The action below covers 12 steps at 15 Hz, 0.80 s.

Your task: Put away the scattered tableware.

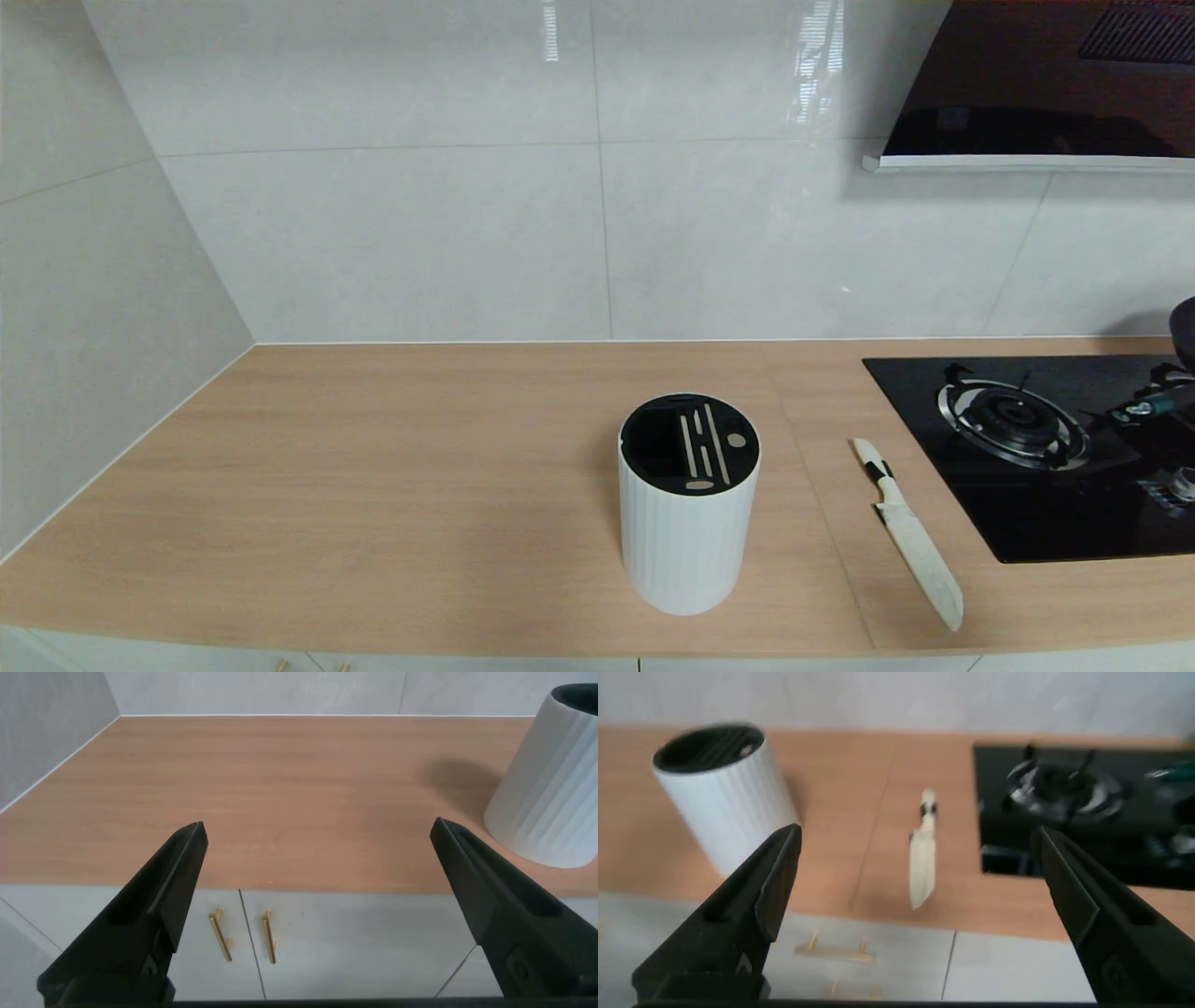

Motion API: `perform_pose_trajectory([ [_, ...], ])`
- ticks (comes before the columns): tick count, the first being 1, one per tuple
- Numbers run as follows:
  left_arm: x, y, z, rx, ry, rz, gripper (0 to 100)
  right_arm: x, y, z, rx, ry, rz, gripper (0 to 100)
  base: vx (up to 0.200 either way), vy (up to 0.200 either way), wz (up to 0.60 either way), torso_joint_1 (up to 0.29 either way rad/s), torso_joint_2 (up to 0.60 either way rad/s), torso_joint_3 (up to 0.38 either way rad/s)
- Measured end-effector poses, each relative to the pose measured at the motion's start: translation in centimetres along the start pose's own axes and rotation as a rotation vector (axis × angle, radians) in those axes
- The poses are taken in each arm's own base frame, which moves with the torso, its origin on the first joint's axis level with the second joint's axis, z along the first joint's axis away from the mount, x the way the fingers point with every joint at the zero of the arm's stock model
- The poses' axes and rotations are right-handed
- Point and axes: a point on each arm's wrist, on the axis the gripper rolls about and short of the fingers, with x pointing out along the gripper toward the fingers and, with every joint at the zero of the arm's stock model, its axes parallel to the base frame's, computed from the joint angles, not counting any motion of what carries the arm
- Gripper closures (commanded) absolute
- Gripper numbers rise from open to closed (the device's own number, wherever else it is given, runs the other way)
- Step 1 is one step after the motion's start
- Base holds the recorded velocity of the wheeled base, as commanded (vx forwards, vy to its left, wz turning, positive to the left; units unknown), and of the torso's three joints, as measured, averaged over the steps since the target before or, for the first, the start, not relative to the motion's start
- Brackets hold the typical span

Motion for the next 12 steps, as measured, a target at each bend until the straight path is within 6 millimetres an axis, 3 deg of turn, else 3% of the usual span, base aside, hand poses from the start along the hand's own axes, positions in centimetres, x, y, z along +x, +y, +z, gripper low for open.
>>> perform_pose_trajectory([
  [3, 0.0, 0.0, 0.0, 0.0, 0.0, 0.0, 0, 5.3, -0.2, 3.2, -0.007, 0.189, 0.032, 0, 0.0, 0.0, 0.0, 0.0, 0.0, 0.0],
  [6, 0.0, 0.0, 0.0, 0.0, 0.0, 0.0, 0, 12.0, -0.1, 4.5, -0.013, 0.358, 0.065, 0, 0.0, 0.0, 0.0, 0.0, 0.0, 0.0],
  [9, 0.0, 0.0, 0.0, 0.0, 0.001, 0.0, 0, 19.1, 0.0, 3.6, -0.022, 0.446, 0.071, 0, 0.0, 0.0, 0.0, 0.0, 0.0, 0.0],
  [12, 0.0, 0.0, 0.0, 0.0, 0.0, 0.0, 0, 25.9, -0.1, 0.2, -0.052, 0.5, 0.021, 0, 0.0, 0.0, 0.0, 0.0, 0.0, 0.0],
])
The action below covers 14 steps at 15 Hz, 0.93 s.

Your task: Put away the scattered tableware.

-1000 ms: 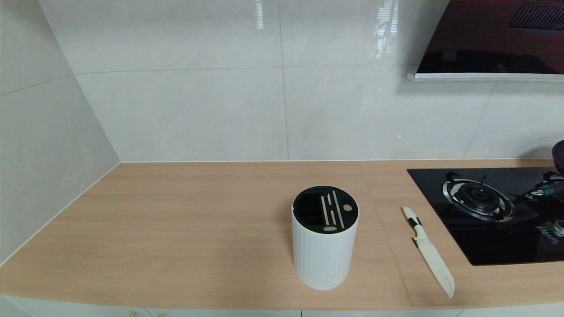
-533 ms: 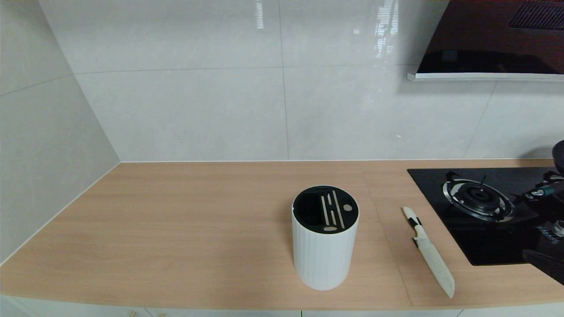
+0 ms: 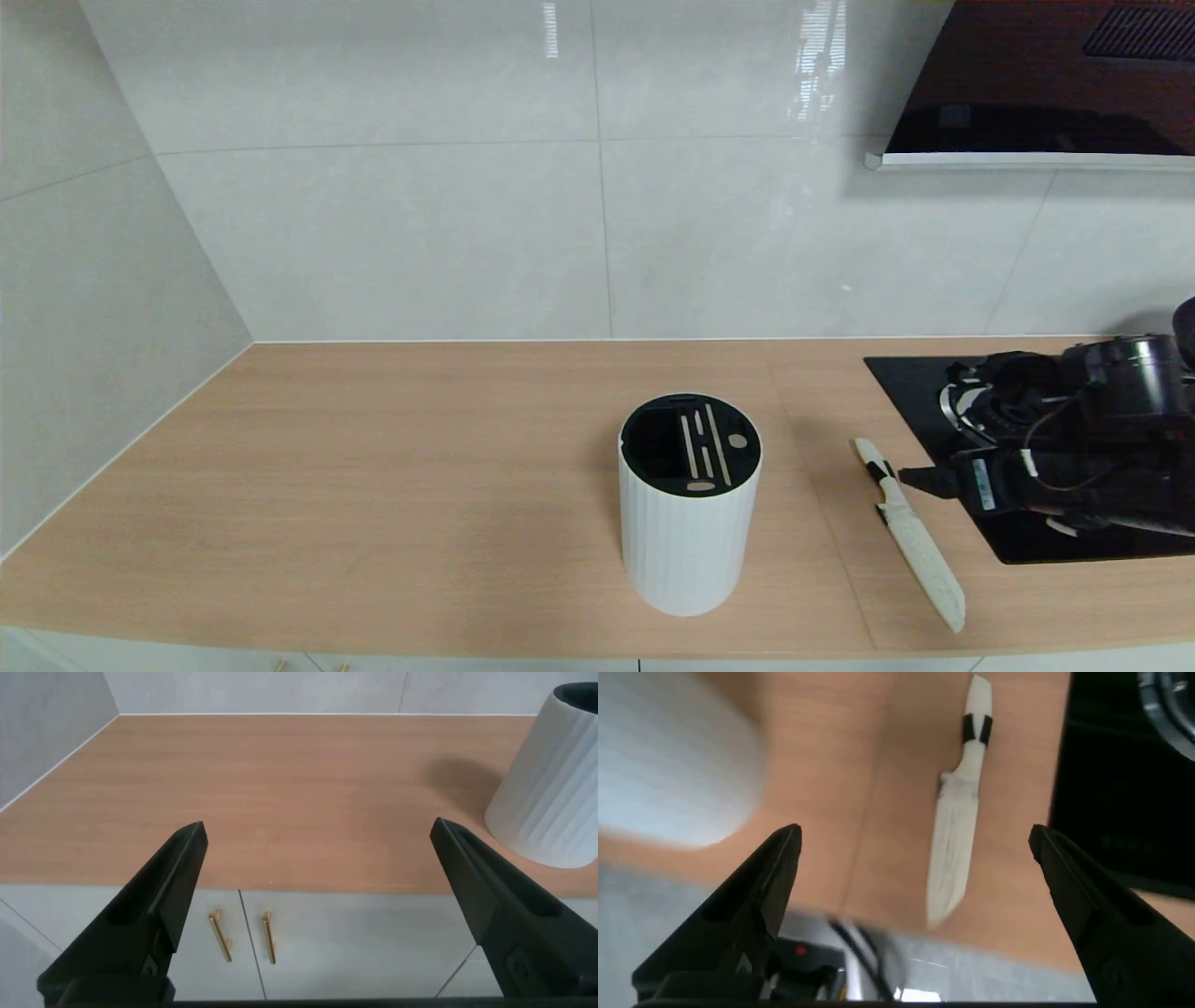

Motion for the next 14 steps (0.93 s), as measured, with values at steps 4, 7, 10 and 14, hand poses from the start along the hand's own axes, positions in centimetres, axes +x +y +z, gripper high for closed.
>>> perform_pose_trajectory([
  [4, 0.0, 0.0, 0.0, 0.0, 0.0, 0.0, 0, 7.3, -0.2, -2.2, -0.016, 0.067, -0.061, 0, 0.0, 0.0, 0.0, 0.0, 0.0, 0.0],
  [7, 0.0, 0.0, 0.0, 0.0, 0.0, 0.0, 0, 9.8, -0.4, -3.7, -0.01, 0.113, -0.067, 0, 0.0, 0.0, 0.0, 0.0, 0.0, 0.0],
  [10, 0.0, 0.0, 0.0, 0.0, 0.0, 0.0, 0, 11.4, -1.4, -4.4, 0.01, 0.12, -0.086, 0, 0.0, 0.0, 0.0, 0.0, 0.0, 0.0],
  [14, 0.0, 0.0, 0.0, 0.0, 0.0, 0.0, 0, 12.3, -1.5, -5.1, 0.015, 0.145, -0.088, 0, 0.0, 0.0, 0.0, 0.0, 0.0, 0.0],
])
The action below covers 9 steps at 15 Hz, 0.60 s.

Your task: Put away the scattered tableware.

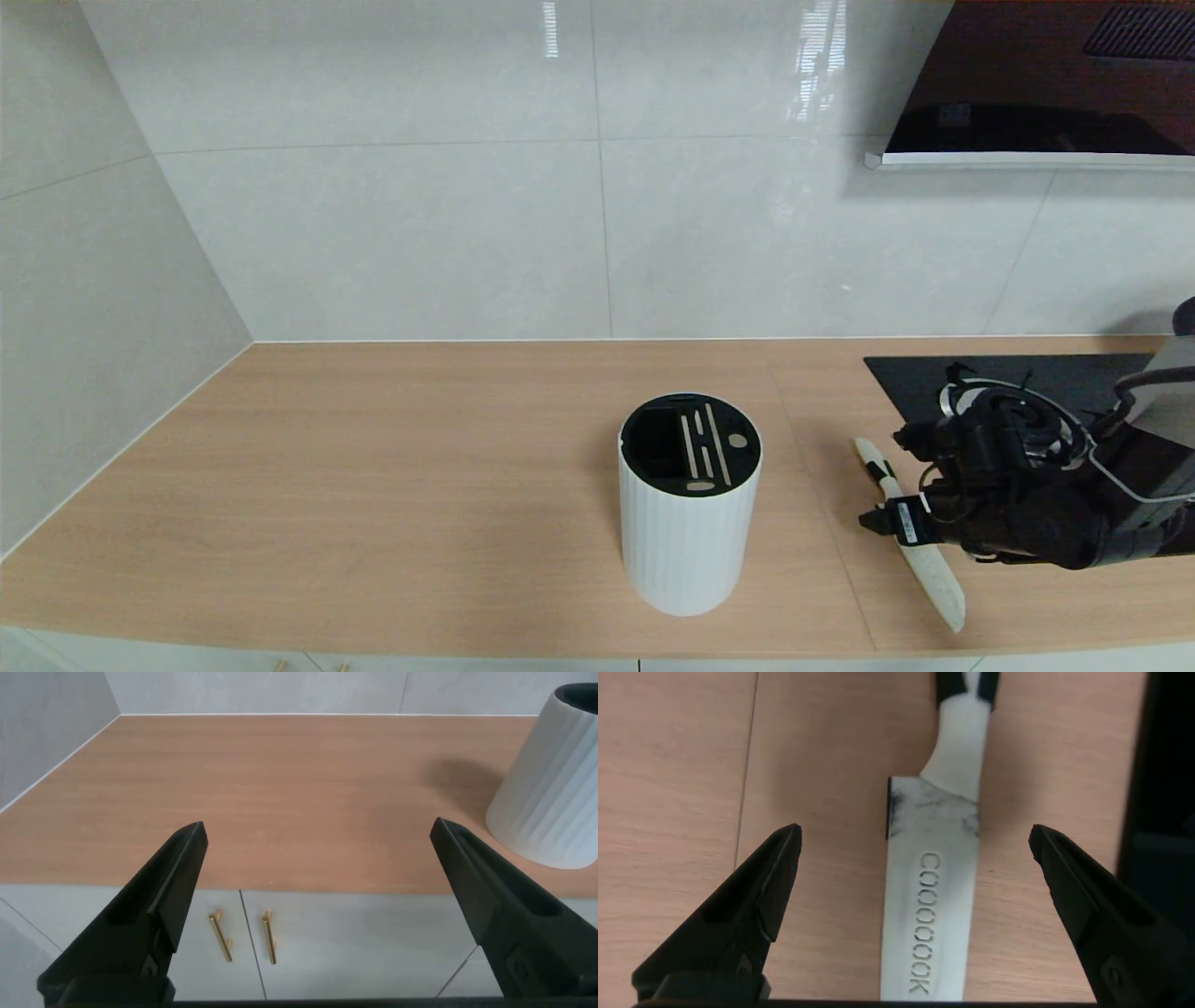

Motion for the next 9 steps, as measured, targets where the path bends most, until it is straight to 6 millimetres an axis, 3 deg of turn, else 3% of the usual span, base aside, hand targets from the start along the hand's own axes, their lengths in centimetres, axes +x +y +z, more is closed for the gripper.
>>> perform_pose_trajectory([
  [9, 0.0, 0.0, -0.01, 0.0, 0.0, 0.0, 0, 0.97, 0.05, 0.12, 0.075, -0.001, 0.001, 0, 0.0, 0.0, 0.0, 0.0, 0.0, 0.0],
])
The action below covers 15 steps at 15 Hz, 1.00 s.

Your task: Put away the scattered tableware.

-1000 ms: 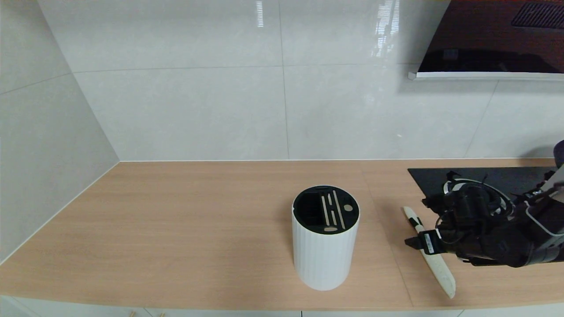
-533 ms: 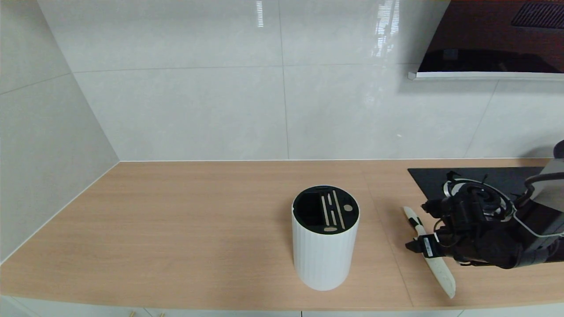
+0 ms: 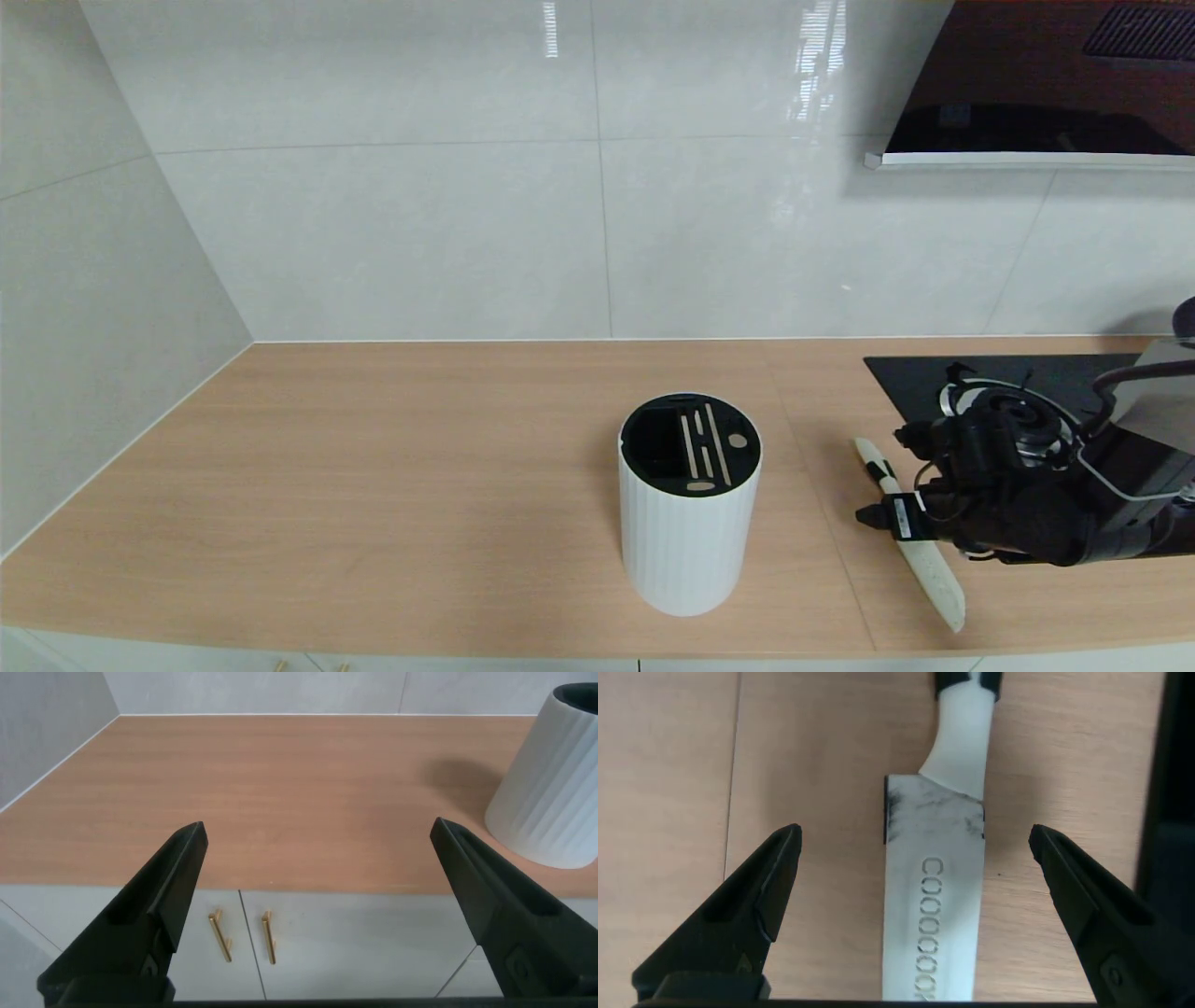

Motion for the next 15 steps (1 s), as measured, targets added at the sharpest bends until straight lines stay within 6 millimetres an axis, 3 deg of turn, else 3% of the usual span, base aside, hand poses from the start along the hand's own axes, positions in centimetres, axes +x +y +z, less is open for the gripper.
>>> perform_pose_trajectory([
  [9, 0.0, 0.0, 0.0, 0.0, 0.0, 0.0, 0, 0.8, 0.0, 0.0, 0.005, -0.012, -0.024, 0, 0.0, 0.0, 0.0, 0.0, 0.0, 0.0],
  [10, 0.0, 0.0, 0.0, 0.0, -0.001, 0.0, 0, 0.9, 0.0, -0.1, 0.004, -0.009, -0.025, 100, 0.0, 0.0, 0.0, 0.0, 0.0, 0.0],
  [15, 0.0, 0.0, 0.0, 0.0, 0.0, 0.0, 0, 1.1, 0.0, -0.3, -0.002, -0.006, -0.035, 100, 0.0, 0.0, 0.0, 0.0, 0.0, 0.0],
])
